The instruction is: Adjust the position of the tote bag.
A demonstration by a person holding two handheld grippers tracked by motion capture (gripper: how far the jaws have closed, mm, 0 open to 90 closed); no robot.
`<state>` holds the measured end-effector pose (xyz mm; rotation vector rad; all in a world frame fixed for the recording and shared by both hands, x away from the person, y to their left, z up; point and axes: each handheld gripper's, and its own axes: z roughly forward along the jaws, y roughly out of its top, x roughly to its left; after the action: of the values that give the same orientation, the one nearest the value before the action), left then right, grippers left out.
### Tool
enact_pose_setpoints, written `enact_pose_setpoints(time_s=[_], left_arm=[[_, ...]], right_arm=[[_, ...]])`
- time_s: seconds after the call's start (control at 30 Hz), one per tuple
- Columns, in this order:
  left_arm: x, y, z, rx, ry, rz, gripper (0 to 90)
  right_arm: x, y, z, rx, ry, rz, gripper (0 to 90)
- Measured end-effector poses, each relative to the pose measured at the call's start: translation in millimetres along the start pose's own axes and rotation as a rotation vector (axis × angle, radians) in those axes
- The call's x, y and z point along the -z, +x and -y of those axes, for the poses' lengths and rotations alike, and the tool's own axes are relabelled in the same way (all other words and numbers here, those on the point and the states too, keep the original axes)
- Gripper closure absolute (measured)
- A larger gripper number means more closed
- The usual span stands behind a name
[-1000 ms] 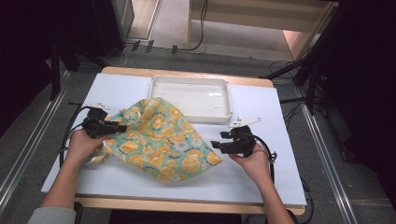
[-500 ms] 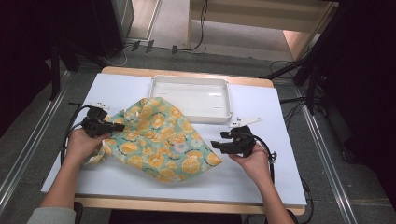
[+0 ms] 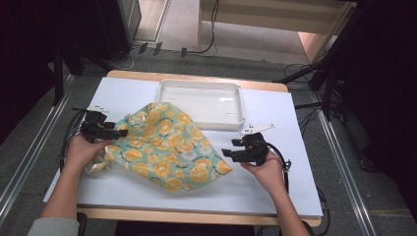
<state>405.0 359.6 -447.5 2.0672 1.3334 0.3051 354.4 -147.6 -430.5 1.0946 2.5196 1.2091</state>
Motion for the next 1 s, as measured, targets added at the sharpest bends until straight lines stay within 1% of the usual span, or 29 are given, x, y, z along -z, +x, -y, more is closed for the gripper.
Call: enact_pose_setpoints(time_s=[0.03,0.07,0.17,0.2,0.27,0.3,0.33,0.37,0.4,0.43,0.47,0.5,0.57,0.67,0.7,0.73,0.8,0.83,0.9,0.97,1.0], left_arm=[[-0.4,4.7,1.0,0.032,0.003,-0.017,20.5],[-0.4,4.7,1.0,0.032,0.003,-0.017,17.6],[-0.3,8.1,2.6,0.044,-0.003,-0.022,17.5],[-0.2,9.5,3.0,0.053,-0.008,-0.033,17.3],[-0.4,10.1,3.5,0.059,-0.015,-0.036,18.0],[-0.3,9.4,3.5,0.059,-0.014,-0.047,19.1],[0.1,7.3,4.5,0.045,-0.015,-0.06,22.1],[0.1,7.3,4.5,0.045,-0.015,-0.06,29.0],[0.4,5.2,5.9,0.033,-0.025,-0.037,29.0],[-0.1,2.2,6.9,0.027,-0.027,-0.02,40.7],[-0.2,0.7,6.7,0.02,-0.022,-0.009,44.4],[-0.3,0.1,6.7,0.024,-0.019,0.001,50.2],[-0.4,0.7,6.9,0.043,-0.023,0.002,55.5],[-0.2,1.4,8.8,0.042,-0.027,0.005,66.0],[-0.3,1.6,9.1,0.044,-0.024,0.016,69.5],[-0.7,2.1,9.2,0.049,-0.016,0.039,75.6],[-2.1,2.1,9.0,0.057,-0.006,0.068,85.4],[-2.4,1.4,8.4,0.064,0.0,0.073,89.4],[-2.3,1.6,7.3,0.061,0.008,0.074,90.0],[-1.7,2.1,4.7,0.079,0.03,0.098,90.0],[-0.7,1.6,4.2,0.086,0.026,0.115,90.0]], right_arm=[[0.0,0.2,0.0,0.0,0.0,0.0,42.1],[-0.1,0.3,0.0,0.0,0.001,0.0,42.1],[-0.2,0.3,0.1,0.0,0.004,-0.001,42.1],[-0.3,0.4,0.1,0.001,0.005,0.0,42.1],[-0.5,0.4,0.1,0.001,0.006,-0.001,42.1],[-0.5,0.5,0.1,0.003,0.006,-0.001,42.1],[-0.5,0.7,0.1,0.003,0.007,0.0,42.1],[-0.5,0.7,0.1,0.003,0.007,0.0,42.1],[-0.7,0.9,0.1,0.006,0.007,0.0,42.1],[-0.9,0.9,0.1,0.006,0.007,0.0,42.1],[-1.0,0.8,0.1,0.008,0.007,-0.001,42.0],[-1.2,0.8,0.1,0.007,0.006,0.0,42.1],[-1.3,0.9,0.2,0.007,0.007,-0.001,42.1],[-1.2,1.2,0.0,0.006,0.006,-0.001,42.1],[-1.2,1.3,0.1,0.005,0.007,0.0,42.1],[-1.5,1.3,0.1,0.008,0.006,0.0,42.1],[-1.5,1.3,0.1,0.011,0.007,0.0,42.1],[-1.6,1.2,0.1,0.01,0.007,0.0,42.1],[-1.4,1.5,0.0,0.006,0.006,0.0,42.1],[-0.8,1.7,-0.1,0.005,0.006,-0.001,42.1],[-0.3,1.6,-0.2,0.004,0.005,-0.001,42.1]])
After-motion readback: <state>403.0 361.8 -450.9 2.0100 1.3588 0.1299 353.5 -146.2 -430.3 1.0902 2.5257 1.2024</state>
